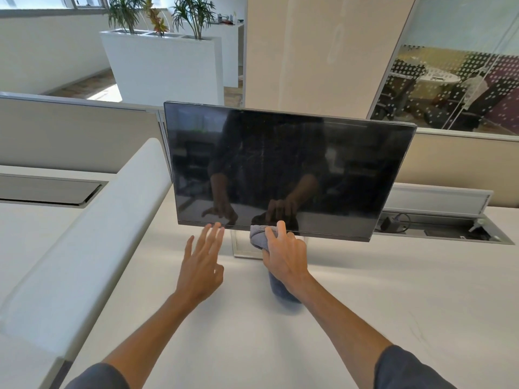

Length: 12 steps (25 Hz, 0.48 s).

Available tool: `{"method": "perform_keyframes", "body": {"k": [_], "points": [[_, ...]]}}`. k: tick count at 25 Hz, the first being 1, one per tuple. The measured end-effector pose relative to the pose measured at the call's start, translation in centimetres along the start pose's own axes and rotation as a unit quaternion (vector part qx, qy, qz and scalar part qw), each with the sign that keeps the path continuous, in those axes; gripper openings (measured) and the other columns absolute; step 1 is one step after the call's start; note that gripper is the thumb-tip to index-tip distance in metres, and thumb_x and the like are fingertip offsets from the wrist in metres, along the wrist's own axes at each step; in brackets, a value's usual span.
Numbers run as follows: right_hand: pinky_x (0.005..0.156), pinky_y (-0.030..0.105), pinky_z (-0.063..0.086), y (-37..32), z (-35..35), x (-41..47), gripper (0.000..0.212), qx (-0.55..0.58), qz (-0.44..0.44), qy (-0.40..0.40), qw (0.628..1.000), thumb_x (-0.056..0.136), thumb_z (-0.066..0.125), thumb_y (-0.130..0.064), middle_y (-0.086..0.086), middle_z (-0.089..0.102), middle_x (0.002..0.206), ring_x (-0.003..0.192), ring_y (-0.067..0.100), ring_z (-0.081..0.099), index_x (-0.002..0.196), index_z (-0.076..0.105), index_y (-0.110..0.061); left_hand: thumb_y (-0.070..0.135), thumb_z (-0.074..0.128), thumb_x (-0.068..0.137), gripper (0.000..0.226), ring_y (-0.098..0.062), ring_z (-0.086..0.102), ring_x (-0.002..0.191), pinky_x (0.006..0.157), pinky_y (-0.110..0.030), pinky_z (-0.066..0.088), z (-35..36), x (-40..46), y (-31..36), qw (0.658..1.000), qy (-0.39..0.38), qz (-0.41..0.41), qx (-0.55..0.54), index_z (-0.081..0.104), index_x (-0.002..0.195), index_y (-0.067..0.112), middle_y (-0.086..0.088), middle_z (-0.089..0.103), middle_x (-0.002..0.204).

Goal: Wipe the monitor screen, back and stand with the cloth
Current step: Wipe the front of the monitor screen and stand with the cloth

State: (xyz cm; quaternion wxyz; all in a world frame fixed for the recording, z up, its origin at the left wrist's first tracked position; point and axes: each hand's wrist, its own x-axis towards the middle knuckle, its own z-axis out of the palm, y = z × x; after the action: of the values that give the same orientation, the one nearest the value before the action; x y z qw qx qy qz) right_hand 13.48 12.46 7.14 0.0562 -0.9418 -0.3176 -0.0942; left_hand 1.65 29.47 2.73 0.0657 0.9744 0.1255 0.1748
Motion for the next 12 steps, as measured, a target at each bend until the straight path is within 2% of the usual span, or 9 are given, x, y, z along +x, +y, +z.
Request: {"method": "perform_keyframes", "body": {"k": [3,8,12], "points": [[0.068,0.027,0.052,1.1,-0.1,-0.3,0.047,-0.003,0.008,-0.001,1.000,0.086,0.065,-0.044,0.011,0.056,0.130,0.089,0.023,0.065,0.126,0.060,-0.020,0.025,0.069,0.071,0.090,-0.022,0.012,0.147,0.115,-0.055,0.013,1.5,0.0,0.6,0.994,-0.060,0.054,0.073,0.027,0.150,0.019,-0.001,0.022,0.159],[0.071,0.027,0.050,3.8,-0.8,-0.8,0.047,0.011,0.019,-0.004,1.000,0.089,0.060,-0.045,0.010,0.051,0.133,0.092,0.022,0.062,0.129,0.056,-0.020,0.028,0.068,0.069,0.092,-0.021,0.015,0.147,0.116,-0.056,0.004,2.1,0.2,0.9,0.993,-0.068,0.038,0.087,0.026,0.151,0.018,0.000,0.019,0.159],[0.070,0.027,0.050,5.8,-0.9,-1.2,0.047,0.014,0.027,-0.004,1.000,0.089,0.059,-0.045,0.009,0.051,0.132,0.092,0.022,0.062,0.130,0.056,-0.021,0.027,0.068,0.068,0.094,-0.023,0.015,0.147,0.116,-0.059,0.011,2.1,0.2,1.2,0.993,-0.069,0.034,0.086,0.026,0.151,0.017,-0.002,0.019,0.159]]}}
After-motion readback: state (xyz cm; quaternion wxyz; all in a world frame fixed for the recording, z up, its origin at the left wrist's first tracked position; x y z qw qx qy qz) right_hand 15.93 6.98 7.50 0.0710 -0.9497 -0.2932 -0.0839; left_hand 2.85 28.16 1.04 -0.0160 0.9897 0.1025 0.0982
